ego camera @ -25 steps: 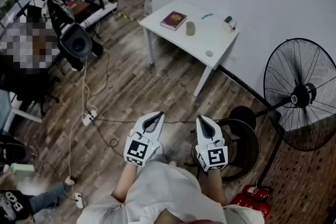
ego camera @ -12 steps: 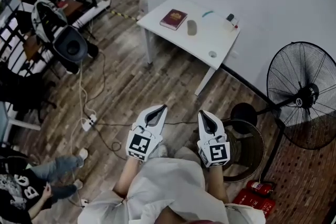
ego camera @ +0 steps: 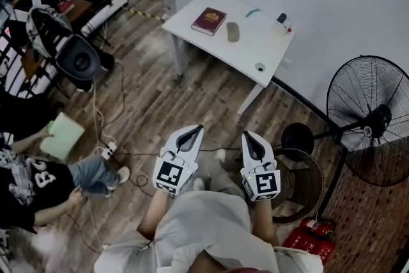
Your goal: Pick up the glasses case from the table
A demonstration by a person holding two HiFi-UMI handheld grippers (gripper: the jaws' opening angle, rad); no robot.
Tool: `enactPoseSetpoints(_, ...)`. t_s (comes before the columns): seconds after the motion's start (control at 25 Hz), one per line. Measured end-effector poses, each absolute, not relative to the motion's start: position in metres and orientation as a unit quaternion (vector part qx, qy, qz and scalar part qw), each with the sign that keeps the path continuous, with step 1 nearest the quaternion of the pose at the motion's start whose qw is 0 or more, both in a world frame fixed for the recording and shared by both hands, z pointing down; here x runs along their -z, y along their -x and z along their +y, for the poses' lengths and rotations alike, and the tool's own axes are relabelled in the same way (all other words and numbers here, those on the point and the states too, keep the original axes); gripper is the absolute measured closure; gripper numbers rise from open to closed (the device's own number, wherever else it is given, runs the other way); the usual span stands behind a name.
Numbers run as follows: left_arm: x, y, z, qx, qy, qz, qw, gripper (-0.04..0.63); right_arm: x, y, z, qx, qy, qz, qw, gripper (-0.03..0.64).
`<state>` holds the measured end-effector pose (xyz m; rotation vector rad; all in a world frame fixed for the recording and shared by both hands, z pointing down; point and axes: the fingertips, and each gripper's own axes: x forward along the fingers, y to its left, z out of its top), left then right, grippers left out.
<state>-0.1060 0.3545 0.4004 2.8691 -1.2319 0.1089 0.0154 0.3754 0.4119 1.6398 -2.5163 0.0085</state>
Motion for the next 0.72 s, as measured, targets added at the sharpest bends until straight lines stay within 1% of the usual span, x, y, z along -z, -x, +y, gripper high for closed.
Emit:
enactPoseSetpoints(0.44,-0.396,0.077,0.249,-0.05,-0.905,-0.423,0.003,0.577,-0.411,-0.043,0.261,-0.009,-0.516,-0.855,0.058,0.612)
enactPoseSetpoints(0.72,-0.392,0.047,0.197,-0.061,-0.894,-0.444,0.001,0.577,-0.407,-0.078,0.199,-0.01,-0.498,-0.866,0.053,0.612)
